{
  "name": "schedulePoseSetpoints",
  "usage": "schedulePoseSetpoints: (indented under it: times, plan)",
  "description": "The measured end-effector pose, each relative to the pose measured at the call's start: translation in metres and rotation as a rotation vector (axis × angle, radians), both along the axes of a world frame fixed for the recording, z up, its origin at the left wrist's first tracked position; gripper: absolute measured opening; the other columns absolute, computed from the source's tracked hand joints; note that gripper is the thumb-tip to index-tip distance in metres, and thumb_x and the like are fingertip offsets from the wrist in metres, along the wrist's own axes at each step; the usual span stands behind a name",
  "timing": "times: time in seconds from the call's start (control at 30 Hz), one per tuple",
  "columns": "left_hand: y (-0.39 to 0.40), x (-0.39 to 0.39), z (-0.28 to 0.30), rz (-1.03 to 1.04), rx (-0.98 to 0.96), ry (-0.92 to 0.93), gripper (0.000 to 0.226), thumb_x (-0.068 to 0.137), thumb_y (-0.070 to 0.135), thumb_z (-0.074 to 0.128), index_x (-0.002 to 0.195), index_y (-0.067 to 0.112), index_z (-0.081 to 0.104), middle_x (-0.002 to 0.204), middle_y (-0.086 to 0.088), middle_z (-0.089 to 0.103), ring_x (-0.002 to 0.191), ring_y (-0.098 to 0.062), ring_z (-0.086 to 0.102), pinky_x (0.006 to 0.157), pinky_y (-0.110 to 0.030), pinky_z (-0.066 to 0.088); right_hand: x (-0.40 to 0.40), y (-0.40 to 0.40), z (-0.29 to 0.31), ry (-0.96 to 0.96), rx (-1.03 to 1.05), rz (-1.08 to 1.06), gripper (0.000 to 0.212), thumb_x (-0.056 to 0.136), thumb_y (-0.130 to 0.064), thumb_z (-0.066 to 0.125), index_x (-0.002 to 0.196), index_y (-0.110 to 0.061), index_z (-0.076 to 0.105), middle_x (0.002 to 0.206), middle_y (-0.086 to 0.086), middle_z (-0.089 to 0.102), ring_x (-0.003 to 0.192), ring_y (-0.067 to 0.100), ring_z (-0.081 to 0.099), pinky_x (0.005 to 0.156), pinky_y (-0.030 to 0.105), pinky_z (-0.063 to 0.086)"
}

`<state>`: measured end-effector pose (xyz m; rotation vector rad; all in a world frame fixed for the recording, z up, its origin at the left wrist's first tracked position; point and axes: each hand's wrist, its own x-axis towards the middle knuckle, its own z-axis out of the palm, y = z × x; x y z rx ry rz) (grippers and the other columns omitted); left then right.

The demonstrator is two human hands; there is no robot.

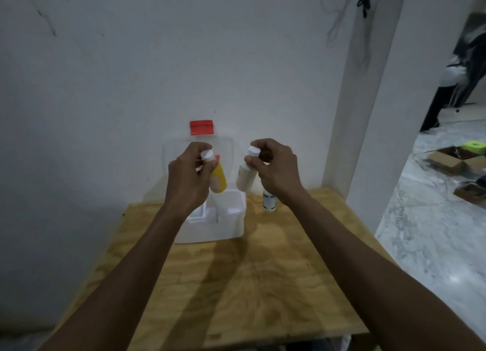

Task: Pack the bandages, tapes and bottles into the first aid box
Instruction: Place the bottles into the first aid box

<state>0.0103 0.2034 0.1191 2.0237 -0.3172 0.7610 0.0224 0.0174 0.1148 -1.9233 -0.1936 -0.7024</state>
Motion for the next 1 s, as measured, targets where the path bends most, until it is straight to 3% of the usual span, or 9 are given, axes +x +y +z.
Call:
schedulePoseSetpoints:
  times: [0.1, 0.17, 0.23, 0.33, 0.5, 0.73, 1.0]
  plan:
    - [0.009, 0.014, -0.006, 0.014, 0.023, 0.009, 0.023, 0.088, 0.013, 0.066, 0.111, 0.015, 0.062, 0.097, 0.005, 0.065, 0.085, -0.011, 0.064, 0.069, -0.001, 0.044, 0.012, 0.016, -0.005, 0.018, -0.002, 0.02, 0.028, 0.081, -0.016, 0.075, 0.108, -0.015, 0.068, 0.095, -0.009, 0.067, 0.08, -0.002, 0.062, 0.075, 0.007, 0.048]
    - [0.012, 0.024, -0.012, 0.009, 0.051, 0.021, 0.021, 0.089, 0.013, 0.065, 0.109, 0.015, 0.062, 0.096, 0.005, 0.065, 0.085, -0.011, 0.064, 0.069, -0.001, 0.043, 0.02, 0.023, -0.012, 0.04, -0.03, 0.03, 0.028, 0.081, -0.017, 0.075, 0.109, -0.014, 0.069, 0.099, -0.005, 0.071, 0.085, 0.005, 0.065, 0.081, 0.018, 0.053]
    - [0.014, 0.033, -0.02, 0.001, 0.079, 0.057, 0.019, 0.089, 0.012, 0.065, 0.107, 0.016, 0.061, 0.096, 0.003, 0.067, 0.086, -0.013, 0.065, 0.072, -0.008, 0.048, 0.028, 0.027, -0.019, 0.067, -0.06, 0.041, 0.027, 0.081, -0.017, 0.075, 0.107, -0.013, 0.069, 0.1, -0.002, 0.073, 0.089, 0.009, 0.068, 0.086, 0.028, 0.055]
    - [0.015, 0.046, -0.031, 0.0, 0.15, 0.116, 0.02, 0.088, 0.012, 0.066, 0.107, 0.017, 0.062, 0.096, -0.003, 0.07, 0.086, -0.016, 0.067, 0.078, -0.028, 0.055, 0.038, 0.031, -0.032, 0.111, -0.115, 0.065, 0.026, 0.08, -0.017, 0.077, 0.104, -0.013, 0.069, 0.097, -0.001, 0.073, 0.088, 0.011, 0.068, 0.086, 0.031, 0.056]
    - [0.011, 0.058, -0.046, -0.016, 0.276, 0.202, 0.023, 0.087, 0.011, 0.067, 0.111, 0.012, 0.064, 0.1, -0.005, 0.071, 0.083, -0.014, 0.063, 0.073, -0.025, 0.047, 0.048, 0.032, -0.05, 0.185, -0.206, 0.093, 0.027, 0.078, -0.018, 0.078, 0.103, -0.012, 0.069, 0.097, 0.002, 0.073, 0.087, 0.015, 0.067, 0.083, 0.031, 0.055]
    - [0.008, 0.067, -0.066, -0.033, 0.412, 0.382, 0.024, 0.085, 0.015, 0.069, 0.109, 0.015, 0.063, 0.105, -0.01, 0.068, 0.096, -0.028, 0.062, 0.082, -0.042, 0.052, 0.056, 0.031, -0.068, 0.3, -0.342, 0.102, 0.029, 0.078, -0.018, 0.078, 0.104, -0.01, 0.07, 0.096, 0.006, 0.072, 0.085, 0.019, 0.065, 0.074, 0.025, 0.047]
    - [0.001, 0.068, -0.071, -0.003, 0.485, 0.461, 0.035, 0.088, 0.013, 0.067, 0.122, 0.014, 0.059, 0.121, -0.013, 0.06, 0.105, -0.028, 0.059, 0.079, -0.029, 0.043, 0.062, 0.033, -0.07, 0.346, -0.464, 0.116, 0.035, 0.077, -0.015, 0.079, 0.11, -0.009, 0.068, 0.109, 0.011, 0.068, 0.099, 0.026, 0.062, 0.085, 0.034, 0.051]
